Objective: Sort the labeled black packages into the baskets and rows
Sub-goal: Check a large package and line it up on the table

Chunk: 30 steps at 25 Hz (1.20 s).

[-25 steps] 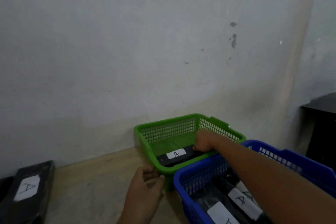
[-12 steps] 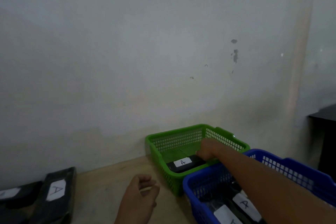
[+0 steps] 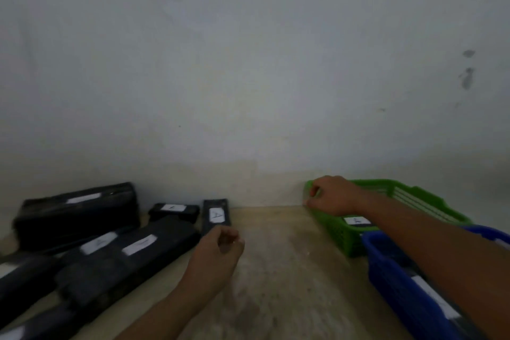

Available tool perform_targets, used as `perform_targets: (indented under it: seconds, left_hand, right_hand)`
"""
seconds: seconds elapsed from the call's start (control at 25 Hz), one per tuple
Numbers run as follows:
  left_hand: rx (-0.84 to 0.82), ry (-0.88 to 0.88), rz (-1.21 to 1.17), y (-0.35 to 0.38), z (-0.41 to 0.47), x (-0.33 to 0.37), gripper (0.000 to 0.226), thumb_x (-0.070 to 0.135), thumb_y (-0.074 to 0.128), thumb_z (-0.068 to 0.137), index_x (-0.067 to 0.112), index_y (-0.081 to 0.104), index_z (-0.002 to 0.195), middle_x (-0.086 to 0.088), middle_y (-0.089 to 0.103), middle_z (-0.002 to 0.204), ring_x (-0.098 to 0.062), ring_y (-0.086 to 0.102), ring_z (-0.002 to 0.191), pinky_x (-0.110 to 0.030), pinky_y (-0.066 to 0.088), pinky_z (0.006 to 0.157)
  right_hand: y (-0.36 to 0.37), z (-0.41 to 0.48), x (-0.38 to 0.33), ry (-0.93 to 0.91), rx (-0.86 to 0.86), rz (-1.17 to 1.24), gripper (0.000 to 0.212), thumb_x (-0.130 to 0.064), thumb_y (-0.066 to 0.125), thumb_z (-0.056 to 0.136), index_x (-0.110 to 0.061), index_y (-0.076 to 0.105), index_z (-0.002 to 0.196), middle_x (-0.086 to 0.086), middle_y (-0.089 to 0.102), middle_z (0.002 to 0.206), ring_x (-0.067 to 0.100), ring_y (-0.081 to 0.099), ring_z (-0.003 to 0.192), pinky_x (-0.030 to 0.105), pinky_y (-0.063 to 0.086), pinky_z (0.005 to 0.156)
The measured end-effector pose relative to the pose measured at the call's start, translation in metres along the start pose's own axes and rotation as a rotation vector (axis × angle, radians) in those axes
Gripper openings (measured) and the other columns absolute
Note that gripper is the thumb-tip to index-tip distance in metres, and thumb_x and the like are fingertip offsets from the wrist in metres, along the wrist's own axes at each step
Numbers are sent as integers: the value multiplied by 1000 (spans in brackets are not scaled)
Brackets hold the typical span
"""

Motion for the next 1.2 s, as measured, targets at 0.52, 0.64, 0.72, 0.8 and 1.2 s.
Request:
perform_targets:
  seconds: [0.52, 0.64, 0.72, 0.8, 1.2]
  left_hand:
    - [156, 31, 162, -96, 5, -77, 19, 15, 63, 88, 21, 60, 106, 6, 63, 103, -3, 59, 94, -4, 39, 71]
    - [162, 23, 131, -92, 6, -87, 16, 15, 64, 87, 23, 62, 101, 9, 64, 99, -1, 60, 93, -6, 41, 74]
    - [157, 15, 105, -91, 6, -91, 15, 16, 65, 86, 25, 62, 97, 9, 65, 97, -2, 61, 93, -12, 46, 77]
    - [161, 26, 97, -91, 4, -89, 14, 16, 65, 86, 25, 61, 96, 8, 65, 96, -2, 61, 91, -8, 45, 73]
    - [133, -234, -569, -75, -20, -83, 49, 40, 63, 86, 18, 48, 128, -6, 65, 115, -25, 72, 92, -47, 58, 82]
  right_hand:
    - [188, 44, -137, 161, -48, 436, 104, -75, 63, 63, -21, 24, 143, 15, 48, 138, 37, 50, 123, 46, 47, 99]
    - [204, 57, -145, 194, 21, 359, 104, -82, 54, 64, -31, 21, 147, 12, 43, 142, 37, 41, 129, 51, 37, 106]
    - [204, 57, -149, 194, 79, 274, 89, -78, 51, 73, -31, 26, 145, 9, 45, 140, 34, 39, 128, 50, 34, 105]
    - [198, 53, -145, 200, 143, 289, 79, -68, 54, 77, -30, 32, 142, 8, 48, 136, 30, 41, 125, 47, 38, 102]
    - [130, -60, -90, -111, 201, 1179, 57, -7, 71, 61, -25, 61, 115, 4, 60, 120, 4, 64, 96, 16, 53, 66]
Point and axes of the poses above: each hand's wrist, its own z-axis towards the middle knuckle, its own y-axis out of the palm, x = y × z, the point moved 9 cm from there along z, towards the middle knuckle
